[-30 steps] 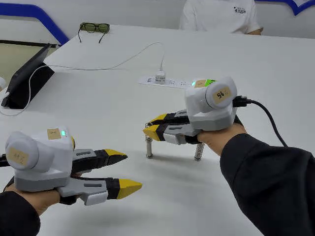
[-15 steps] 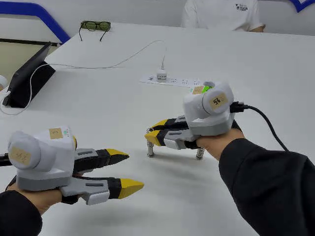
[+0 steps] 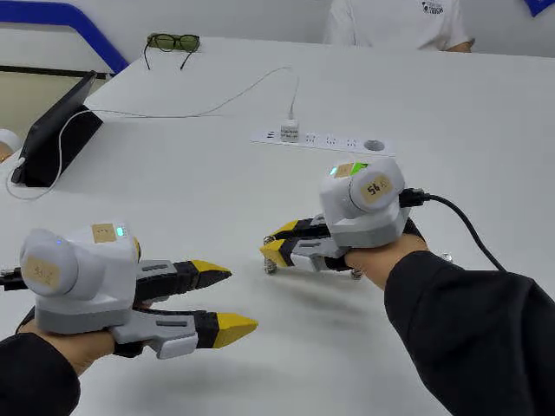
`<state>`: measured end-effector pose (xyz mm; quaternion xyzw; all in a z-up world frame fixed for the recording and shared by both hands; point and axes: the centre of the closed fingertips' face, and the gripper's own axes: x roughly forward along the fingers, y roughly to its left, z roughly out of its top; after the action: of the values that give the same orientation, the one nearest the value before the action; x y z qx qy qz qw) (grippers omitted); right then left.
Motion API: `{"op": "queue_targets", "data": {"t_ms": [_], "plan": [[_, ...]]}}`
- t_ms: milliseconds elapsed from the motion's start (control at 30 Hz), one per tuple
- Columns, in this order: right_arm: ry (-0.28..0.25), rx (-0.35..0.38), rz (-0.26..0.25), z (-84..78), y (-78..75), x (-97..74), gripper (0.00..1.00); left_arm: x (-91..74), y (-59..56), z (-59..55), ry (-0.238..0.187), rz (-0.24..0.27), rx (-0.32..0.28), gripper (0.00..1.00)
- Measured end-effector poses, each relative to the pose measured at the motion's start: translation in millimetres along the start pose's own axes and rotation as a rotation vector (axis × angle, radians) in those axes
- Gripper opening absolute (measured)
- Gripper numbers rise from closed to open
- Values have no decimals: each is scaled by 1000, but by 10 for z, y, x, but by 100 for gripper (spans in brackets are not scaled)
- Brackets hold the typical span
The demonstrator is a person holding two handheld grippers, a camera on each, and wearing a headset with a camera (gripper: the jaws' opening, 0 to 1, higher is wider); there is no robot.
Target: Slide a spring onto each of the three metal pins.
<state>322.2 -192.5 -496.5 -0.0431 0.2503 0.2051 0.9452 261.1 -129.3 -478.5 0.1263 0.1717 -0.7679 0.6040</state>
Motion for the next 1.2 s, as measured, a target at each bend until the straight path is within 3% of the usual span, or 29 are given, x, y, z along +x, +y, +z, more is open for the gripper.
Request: {"op": "queue_targets", "data": {"t_ms": [600, 1200], "plan": [[33, 21, -10, -113, -2, -6, 14, 3, 35, 8, -6, 7, -4, 48], [13, 56, -62, -232, 41, -408, 22, 34, 72, 24, -8, 20, -3, 50]]}}
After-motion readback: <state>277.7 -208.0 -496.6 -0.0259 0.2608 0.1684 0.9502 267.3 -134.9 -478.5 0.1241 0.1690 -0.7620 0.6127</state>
